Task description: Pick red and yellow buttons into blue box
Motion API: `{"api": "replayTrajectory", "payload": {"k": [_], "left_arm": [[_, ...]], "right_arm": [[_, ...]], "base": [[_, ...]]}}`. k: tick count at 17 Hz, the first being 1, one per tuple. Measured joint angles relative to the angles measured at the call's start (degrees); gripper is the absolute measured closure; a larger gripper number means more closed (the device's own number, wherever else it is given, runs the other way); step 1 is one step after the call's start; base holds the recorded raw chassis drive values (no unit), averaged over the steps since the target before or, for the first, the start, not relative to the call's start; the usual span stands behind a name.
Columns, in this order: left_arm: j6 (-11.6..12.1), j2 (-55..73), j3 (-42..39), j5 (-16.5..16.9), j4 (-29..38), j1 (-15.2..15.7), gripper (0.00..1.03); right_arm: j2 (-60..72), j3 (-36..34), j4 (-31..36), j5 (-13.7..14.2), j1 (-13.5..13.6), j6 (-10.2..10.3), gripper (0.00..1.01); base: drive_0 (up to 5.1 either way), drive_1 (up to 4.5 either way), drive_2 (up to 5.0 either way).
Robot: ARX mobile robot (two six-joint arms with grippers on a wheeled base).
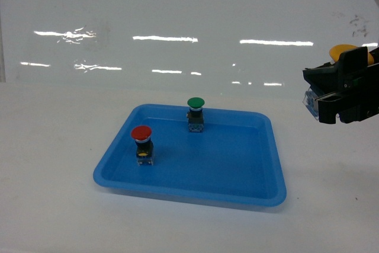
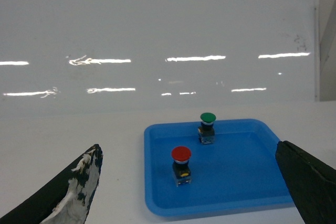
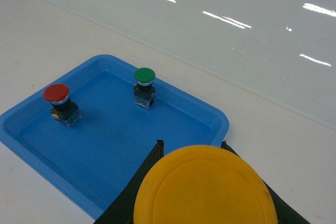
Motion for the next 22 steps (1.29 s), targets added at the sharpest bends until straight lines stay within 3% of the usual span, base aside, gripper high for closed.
{"api": "replayTrajectory", "payload": {"k": [2, 3, 4, 9, 11, 14, 22], "left_arm": [[0.3, 17.7, 0.9, 0.4, 13.6, -3.0, 0.05], [1.8, 39.5, 7.2, 0.2, 27.5, -5.0, 0.05], [2.4, 44.4, 9.0, -0.2, 28.8, -4.5, 0.05], [3.8, 54.5, 19.3, -0.2, 28.6, -0.8, 0.05], [5.0, 56.5, 22.4, -0.4, 25.1, 0.3, 0.05], [6.8, 55.0, 24.5, -1.4, 22.0, 0.2, 0.05], [7.9, 56.2, 25.4, -1.4, 22.0, 0.0, 0.05]], "right_arm": [[0.0, 0.0, 0.0, 0.0, 0.0, 0.0, 0.73], [0.0, 0.0, 0.0, 0.0, 0.0, 0.0, 0.73], [0.0, 0.0, 0.0, 0.0, 0.0, 0.0, 0.73], [0.0, 0.0, 0.1, 0.0, 0.0, 0.0, 0.73], [0.0, 0.0, 0.0, 0.1, 0.0, 0.0, 0.73], [0.0, 0.0, 0.0, 0.0, 0.0, 0.0, 0.73], [0.0, 0.0, 0.1, 0.0, 0.0, 0.0, 0.74]], "base": [[0.0, 0.0, 0.0], [0.0, 0.0, 0.0], [0.0, 0.0, 0.0], [0.0, 0.0, 0.0], [0.0, 0.0, 0.0], [0.0, 0.0, 0.0], [0.0, 0.0, 0.0]]}}
